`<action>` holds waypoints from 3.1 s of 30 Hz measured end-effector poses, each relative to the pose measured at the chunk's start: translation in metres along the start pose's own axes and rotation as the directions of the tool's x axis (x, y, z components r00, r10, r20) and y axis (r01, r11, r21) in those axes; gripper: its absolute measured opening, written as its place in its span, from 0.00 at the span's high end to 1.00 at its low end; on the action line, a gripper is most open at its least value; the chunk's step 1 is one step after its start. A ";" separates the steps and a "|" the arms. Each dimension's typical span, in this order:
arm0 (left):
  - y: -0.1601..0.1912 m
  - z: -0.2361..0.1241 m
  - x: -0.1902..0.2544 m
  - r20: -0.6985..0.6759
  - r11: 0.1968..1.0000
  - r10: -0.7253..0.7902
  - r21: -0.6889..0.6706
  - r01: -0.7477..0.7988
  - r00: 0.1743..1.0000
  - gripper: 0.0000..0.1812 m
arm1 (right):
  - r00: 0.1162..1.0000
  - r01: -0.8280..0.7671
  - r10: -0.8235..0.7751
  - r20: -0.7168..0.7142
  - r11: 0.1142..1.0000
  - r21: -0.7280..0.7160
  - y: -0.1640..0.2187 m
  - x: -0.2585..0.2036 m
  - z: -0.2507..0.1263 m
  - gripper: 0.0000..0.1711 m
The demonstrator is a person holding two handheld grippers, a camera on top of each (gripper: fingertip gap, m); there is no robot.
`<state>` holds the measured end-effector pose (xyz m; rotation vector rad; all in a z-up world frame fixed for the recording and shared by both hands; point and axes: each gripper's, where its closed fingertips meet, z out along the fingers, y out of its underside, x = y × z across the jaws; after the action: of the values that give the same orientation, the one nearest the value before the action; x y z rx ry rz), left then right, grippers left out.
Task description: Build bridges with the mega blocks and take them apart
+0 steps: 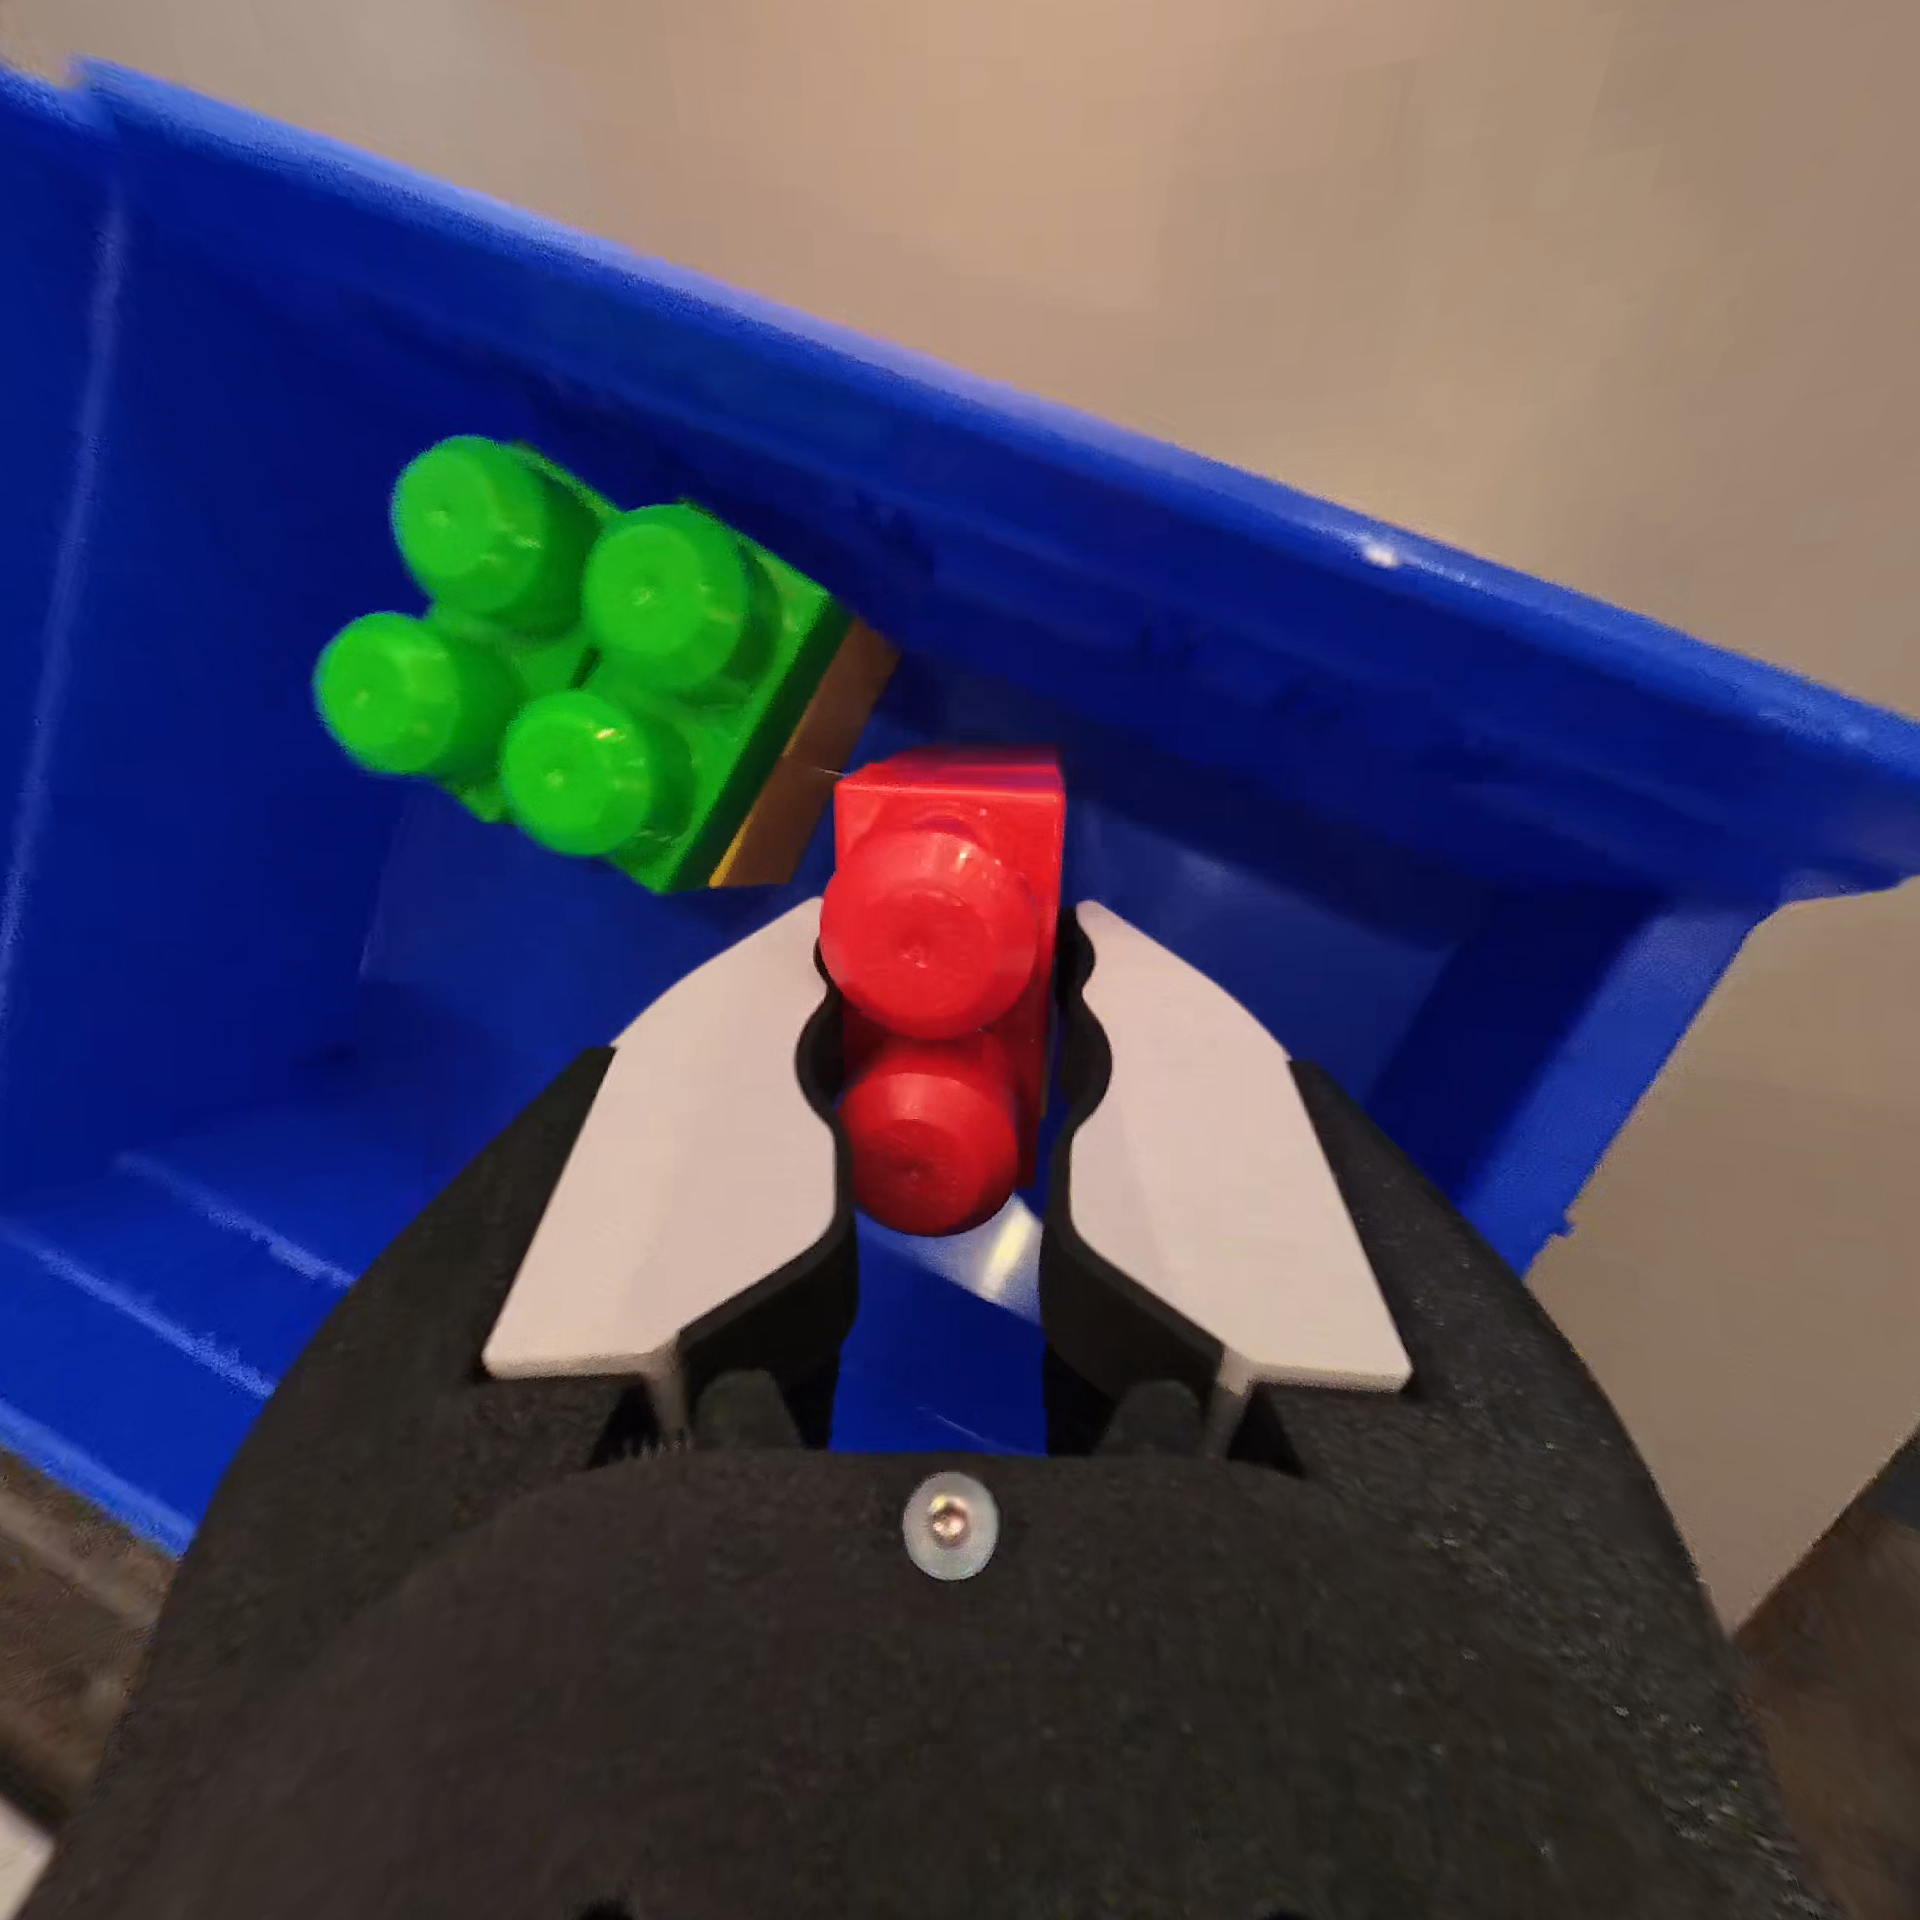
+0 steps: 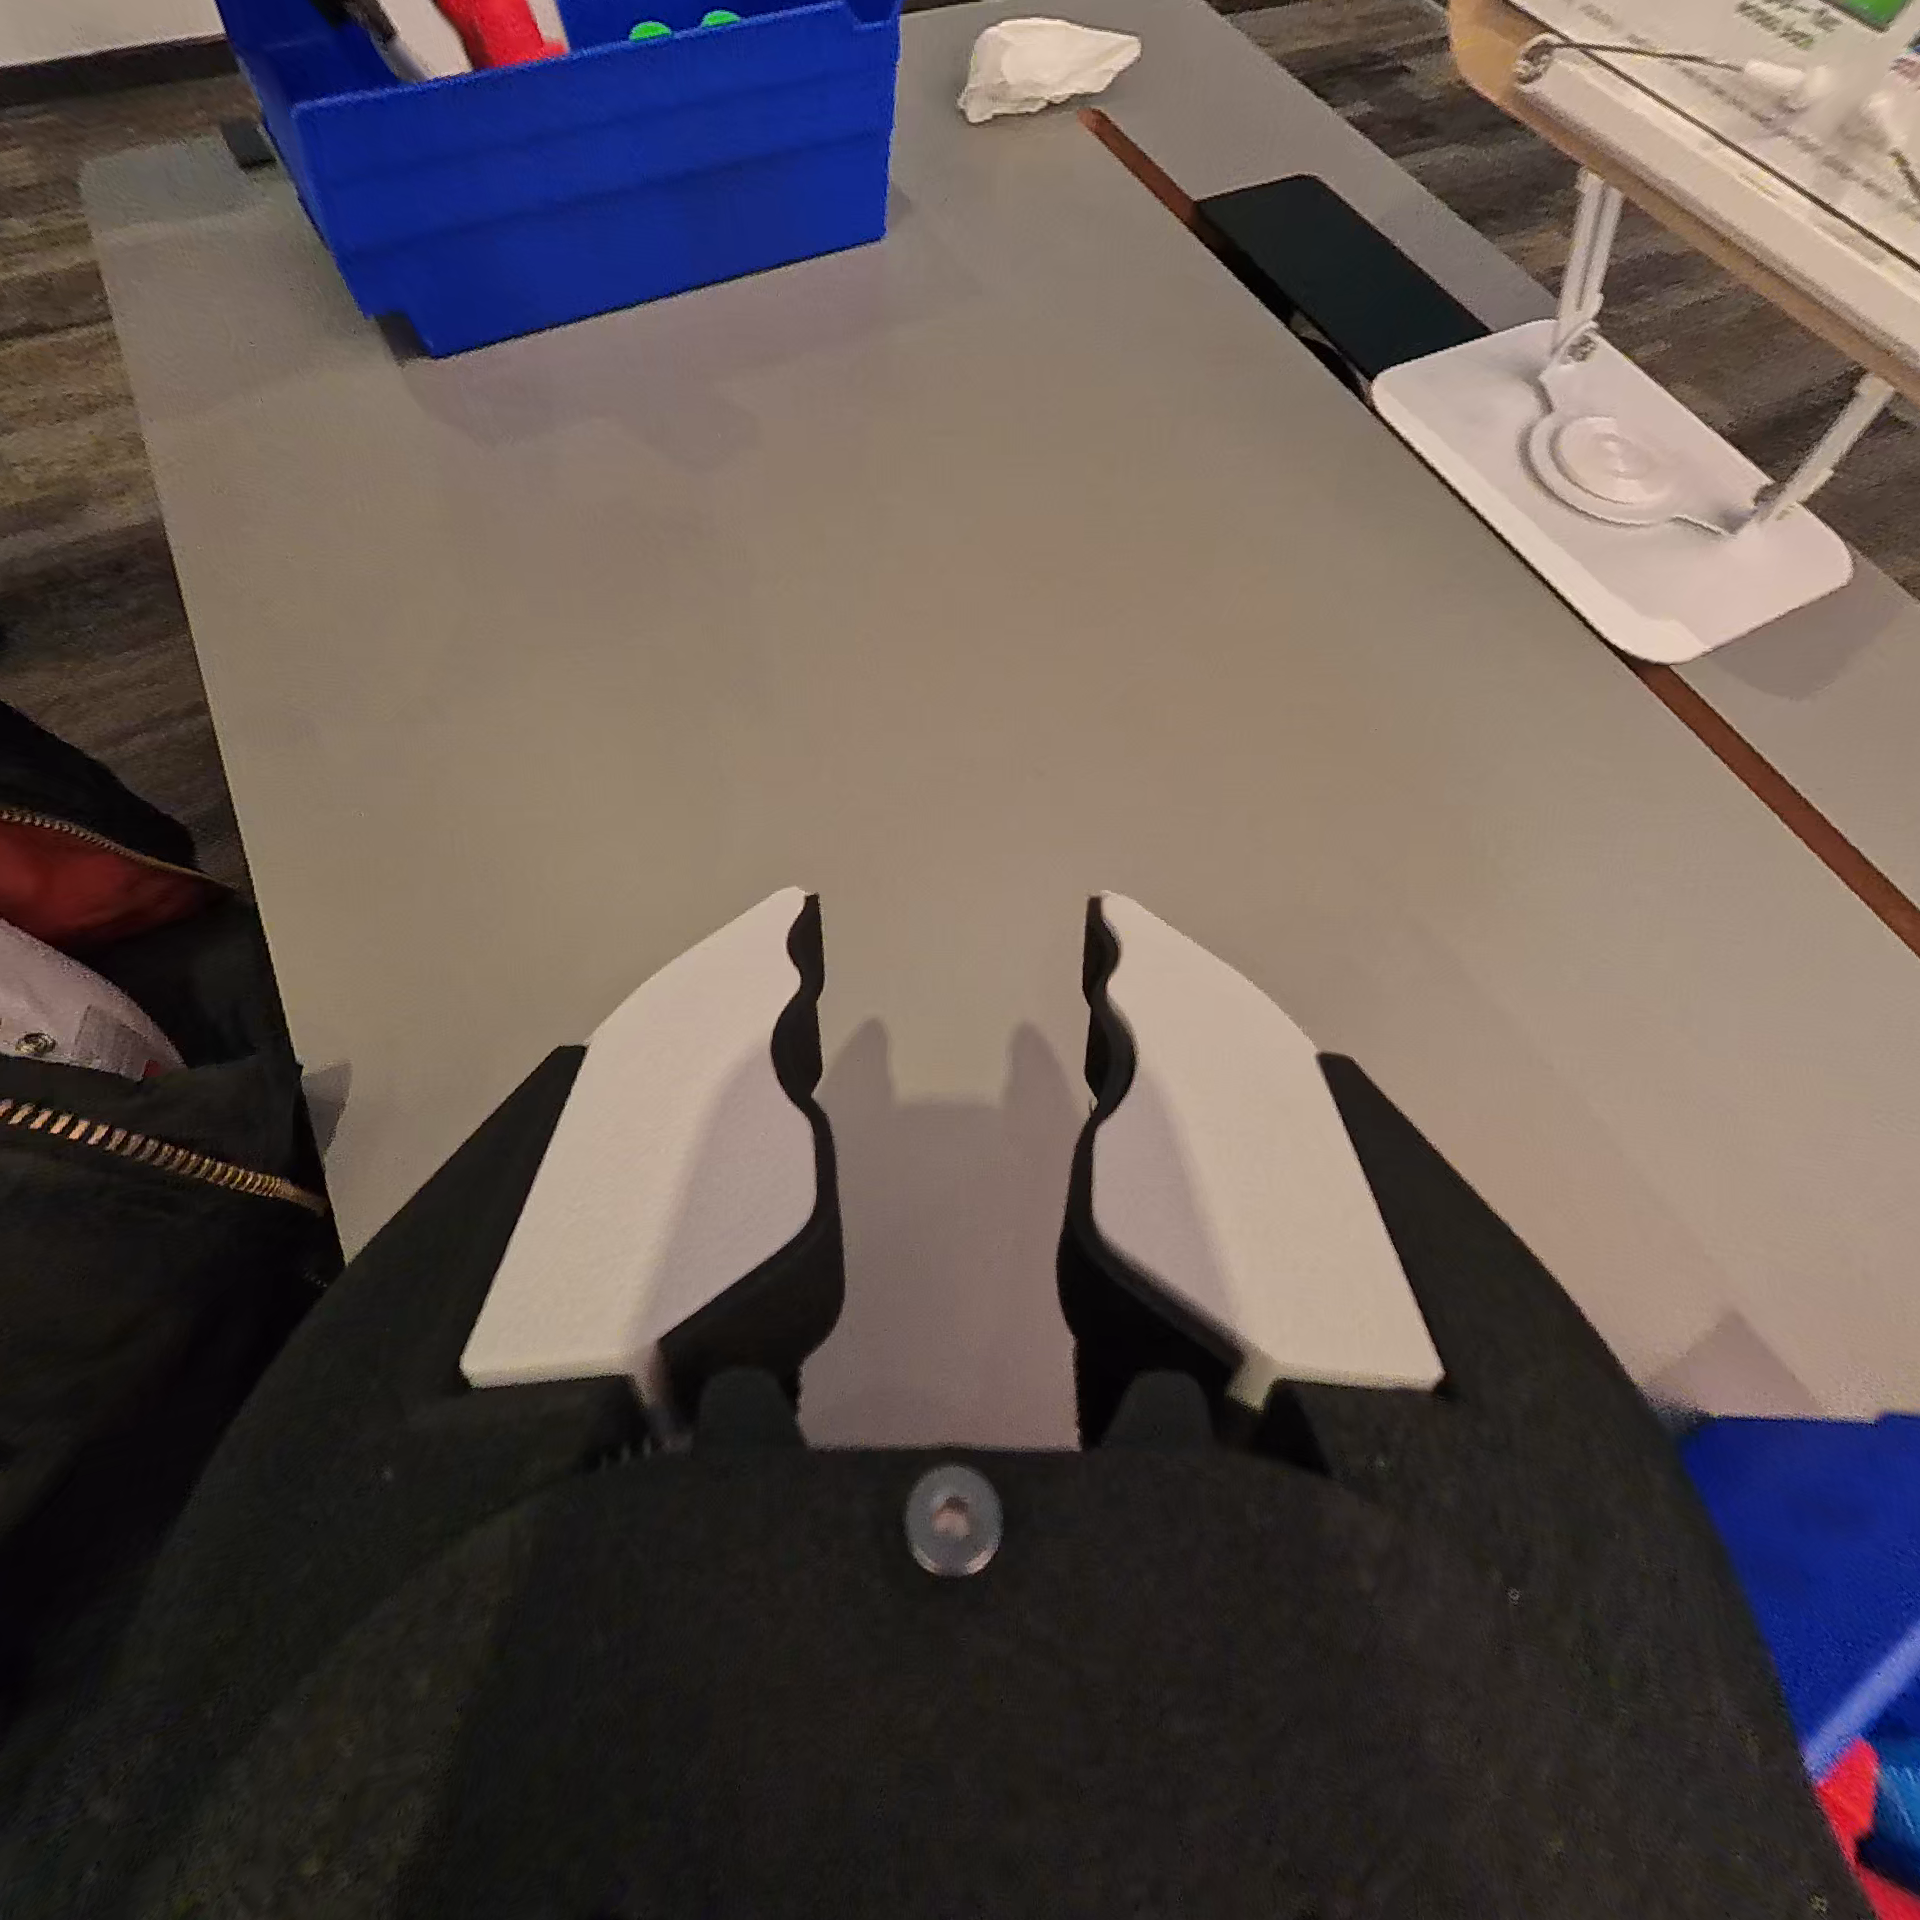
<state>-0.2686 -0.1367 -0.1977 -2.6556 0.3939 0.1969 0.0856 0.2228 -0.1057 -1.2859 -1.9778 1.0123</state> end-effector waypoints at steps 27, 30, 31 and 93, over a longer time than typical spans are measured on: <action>-0.354 -0.090 0.192 -0.441 0.678 0.143 0.696 0.236 0.886 0.79 | 0.930 -0.053 -0.080 0.358 0.937 0.345 -0.148 -0.099 0.035 0.75; -0.372 -0.085 0.203 -0.459 0.670 0.166 0.702 0.241 0.873 0.79 | 0.898 -0.129 -0.031 0.439 0.936 0.329 -0.137 -0.095 0.019 0.79; -0.377 -0.084 0.207 -0.466 0.668 0.176 0.704 0.243 0.867 0.79 | 0.890 -0.144 -0.022 0.455 0.934 0.326 -0.133 -0.093 0.015 0.79; -0.366 -0.058 0.201 -0.511 0.612 0.095 0.707 0.355 0.855 0.80 | 0.858 -0.411 0.382 -0.342 0.912 -0.012 0.152 0.151 -0.159 0.75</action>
<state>0.0386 0.1030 -0.0371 -1.7766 0.3244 -0.6235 0.2284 0.4458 -0.1353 -1.8336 -1.5428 0.8238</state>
